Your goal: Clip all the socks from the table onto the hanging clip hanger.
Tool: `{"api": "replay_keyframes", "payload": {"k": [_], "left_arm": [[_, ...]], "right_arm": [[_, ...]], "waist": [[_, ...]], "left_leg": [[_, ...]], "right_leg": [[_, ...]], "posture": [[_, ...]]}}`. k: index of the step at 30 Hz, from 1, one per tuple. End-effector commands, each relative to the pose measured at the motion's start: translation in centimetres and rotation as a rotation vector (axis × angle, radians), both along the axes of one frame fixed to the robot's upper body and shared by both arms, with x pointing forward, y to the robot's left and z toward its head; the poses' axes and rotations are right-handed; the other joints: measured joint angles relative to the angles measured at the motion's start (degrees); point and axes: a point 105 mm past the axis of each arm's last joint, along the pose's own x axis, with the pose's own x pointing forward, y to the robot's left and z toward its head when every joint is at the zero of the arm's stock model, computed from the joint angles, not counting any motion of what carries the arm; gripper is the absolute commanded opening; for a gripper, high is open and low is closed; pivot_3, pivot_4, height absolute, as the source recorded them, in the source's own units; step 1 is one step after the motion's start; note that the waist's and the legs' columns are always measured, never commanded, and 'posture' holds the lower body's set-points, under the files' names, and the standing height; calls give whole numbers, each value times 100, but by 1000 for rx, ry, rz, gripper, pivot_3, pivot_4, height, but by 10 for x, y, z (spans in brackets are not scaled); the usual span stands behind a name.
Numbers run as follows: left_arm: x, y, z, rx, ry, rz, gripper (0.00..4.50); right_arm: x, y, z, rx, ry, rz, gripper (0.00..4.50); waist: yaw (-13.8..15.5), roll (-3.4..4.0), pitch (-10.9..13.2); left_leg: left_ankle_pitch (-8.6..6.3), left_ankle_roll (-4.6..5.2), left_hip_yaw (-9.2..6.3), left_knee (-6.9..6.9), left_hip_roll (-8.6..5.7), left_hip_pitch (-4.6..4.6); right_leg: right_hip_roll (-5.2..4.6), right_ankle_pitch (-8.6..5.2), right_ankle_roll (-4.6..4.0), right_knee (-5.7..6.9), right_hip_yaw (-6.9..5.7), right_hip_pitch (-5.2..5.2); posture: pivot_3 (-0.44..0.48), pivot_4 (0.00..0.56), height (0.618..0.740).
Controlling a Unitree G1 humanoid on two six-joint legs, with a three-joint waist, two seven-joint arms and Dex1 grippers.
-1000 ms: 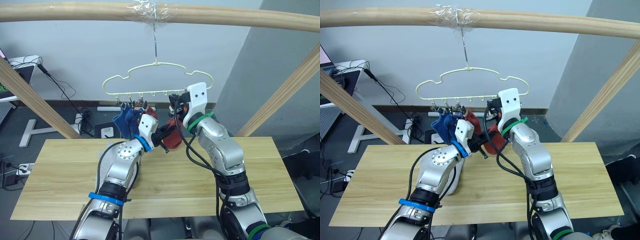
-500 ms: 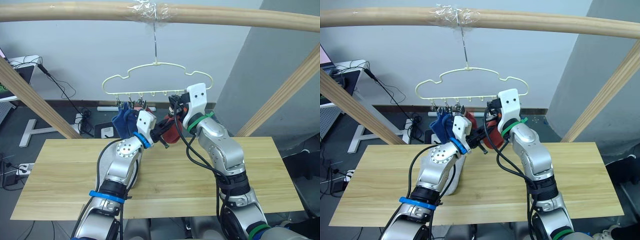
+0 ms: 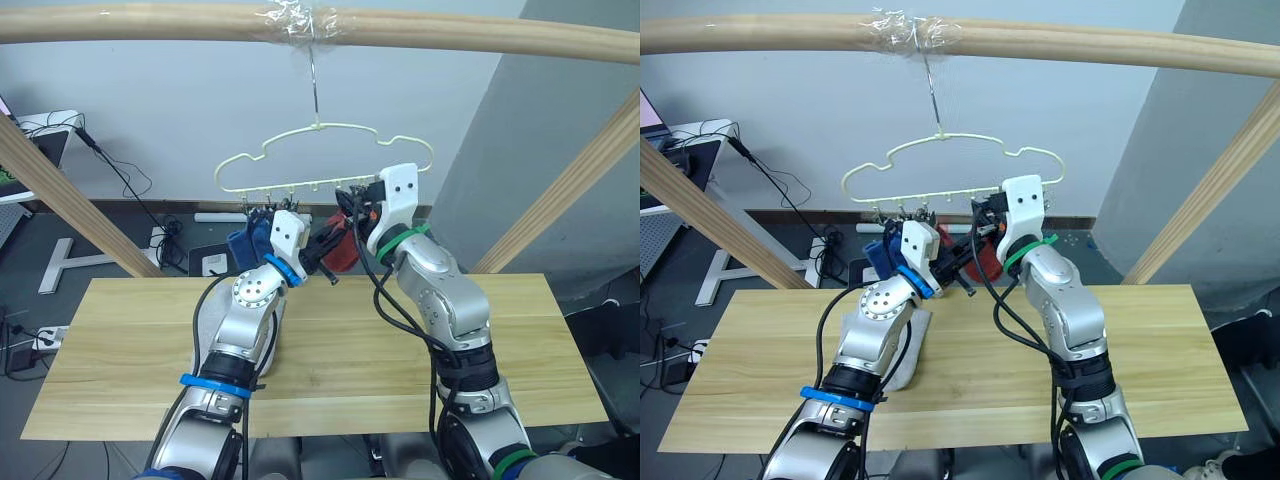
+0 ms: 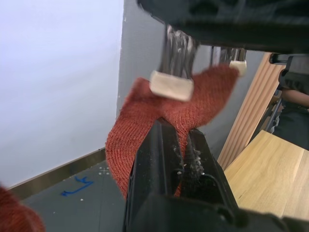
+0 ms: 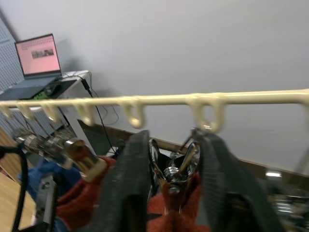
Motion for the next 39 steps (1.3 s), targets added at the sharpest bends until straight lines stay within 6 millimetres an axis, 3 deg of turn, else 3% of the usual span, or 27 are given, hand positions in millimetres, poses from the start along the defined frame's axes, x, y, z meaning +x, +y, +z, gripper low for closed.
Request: {"api": "replay_keyframes", "payload": {"k": [1,5,9,11,15,25,33,36,39], "left_arm": [[0,-3,13,-11,-56,-2,0],[0,-3,13,-2,-61,4,0],[-3,-3,9,-18,-26,-24,0],[-8,-5,5,1,-13,-54,534],[-17,-4,-10,70,39,-111,1554],[-39,16,-10,155,81,-227,1554],[-47,25,-3,201,85,-284,1554],[-48,23,3,192,84,-302,1592],[-48,23,8,195,78,-308,1592]], "right_arm": [[-5,-1,19,42,-53,10,2920],[-4,-2,15,32,-30,4,4395],[-5,-2,13,21,-26,8,4457],[-7,-3,11,7,-29,12,4500],[-12,-6,7,-52,-56,11,4500],[-37,-22,1,-158,-148,10,4500],[-45,-36,-2,-114,-140,-52,4500],[-42,-38,-2,-92,-128,-89,3934],[-35,-41,-3,-74,-101,-133,2956]], "waist": [[3,0,0],[4,0,0],[3,0,0],[3,0,0],[-10,0,0],[-15,0,0],[-22,0,0],[-23,0,0],[-23,0,0]], "left_leg": [[0,0,0,1,0,0],[0,0,0,1,0,0],[0,0,0,1,0,0],[0,0,0,1,0,0],[0,0,0,1,0,0],[0,0,-1,1,0,1],[1,0,0,3,1,7],[1,1,-1,4,1,7],[1,1,-2,4,1,5]], "right_leg": [[0,0,0,0,0,0],[0,1,1,0,0,0],[0,1,1,0,0,0],[0,1,1,0,0,0],[0,0,1,-1,0,0],[0,0,1,-1,0,2],[2,0,2,0,2,5],[3,0,2,0,1,5],[3,0,2,0,1,5]], "posture": [[-18,189,700],[-17,190,700],[-18,190,700],[-20,191,700],[-21,192,700],[-26,196,700],[-31,198,700],[-31,198,700],[-27,196,700]]}}
